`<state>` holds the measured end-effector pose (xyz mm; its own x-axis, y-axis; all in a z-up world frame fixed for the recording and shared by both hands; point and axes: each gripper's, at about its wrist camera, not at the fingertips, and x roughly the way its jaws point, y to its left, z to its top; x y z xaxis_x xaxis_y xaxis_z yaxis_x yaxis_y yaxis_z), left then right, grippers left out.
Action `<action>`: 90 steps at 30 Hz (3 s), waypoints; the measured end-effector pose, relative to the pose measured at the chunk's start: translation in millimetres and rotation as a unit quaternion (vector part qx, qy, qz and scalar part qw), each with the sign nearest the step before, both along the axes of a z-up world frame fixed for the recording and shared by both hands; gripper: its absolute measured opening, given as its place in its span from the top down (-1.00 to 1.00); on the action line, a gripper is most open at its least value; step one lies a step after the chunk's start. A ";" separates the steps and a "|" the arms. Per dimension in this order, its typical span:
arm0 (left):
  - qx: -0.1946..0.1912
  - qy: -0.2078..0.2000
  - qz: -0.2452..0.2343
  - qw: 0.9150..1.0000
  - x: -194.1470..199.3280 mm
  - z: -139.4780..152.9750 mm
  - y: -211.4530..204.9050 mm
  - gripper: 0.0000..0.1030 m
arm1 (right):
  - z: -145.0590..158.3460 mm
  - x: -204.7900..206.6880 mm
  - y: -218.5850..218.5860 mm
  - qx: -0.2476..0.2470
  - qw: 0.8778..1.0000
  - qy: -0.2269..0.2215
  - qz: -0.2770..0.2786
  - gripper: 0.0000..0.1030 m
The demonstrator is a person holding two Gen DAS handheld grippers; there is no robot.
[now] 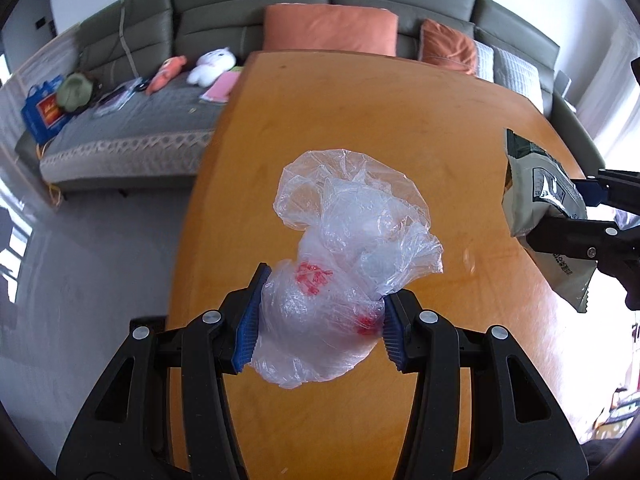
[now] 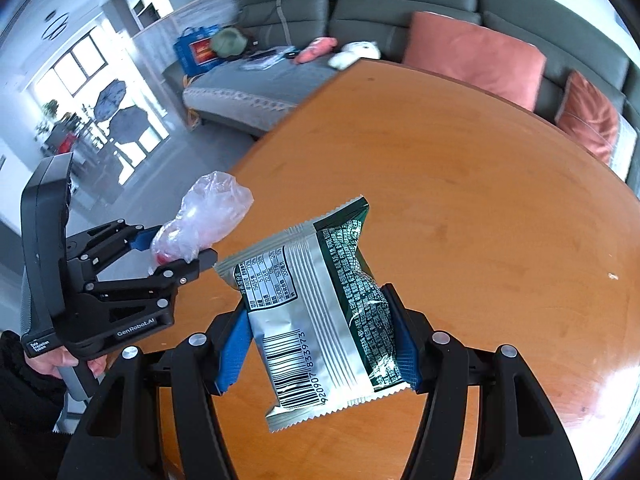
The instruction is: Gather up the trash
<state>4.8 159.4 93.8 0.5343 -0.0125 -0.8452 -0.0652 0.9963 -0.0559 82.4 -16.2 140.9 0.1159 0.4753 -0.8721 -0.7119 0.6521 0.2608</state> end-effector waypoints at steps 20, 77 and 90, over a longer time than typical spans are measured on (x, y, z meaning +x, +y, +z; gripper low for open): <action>-0.014 -0.002 0.177 0.984 -131.6 -13.1 147.3 0.03 | 17.1 -110.0 175.6 0.010 0.985 0.000 0.170 -0.21; -0.007 0.062 0.347 0.936 -209.3 -59.1 288.0 -0.88 | -10.3 -179.7 338.1 0.007 0.973 0.045 0.227 -0.49; -0.004 0.037 0.293 0.956 -167.6 -36.0 254.9 -0.88 | 1.4 -143.8 280.7 0.020 0.985 0.045 0.166 -0.49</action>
<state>-162.8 414.2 57.8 0.3901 0.2638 -0.8822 -0.6150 0.7877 -0.0364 -61.3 264.5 142.2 -0.1285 0.5086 -0.8513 -0.8566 0.3756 0.3537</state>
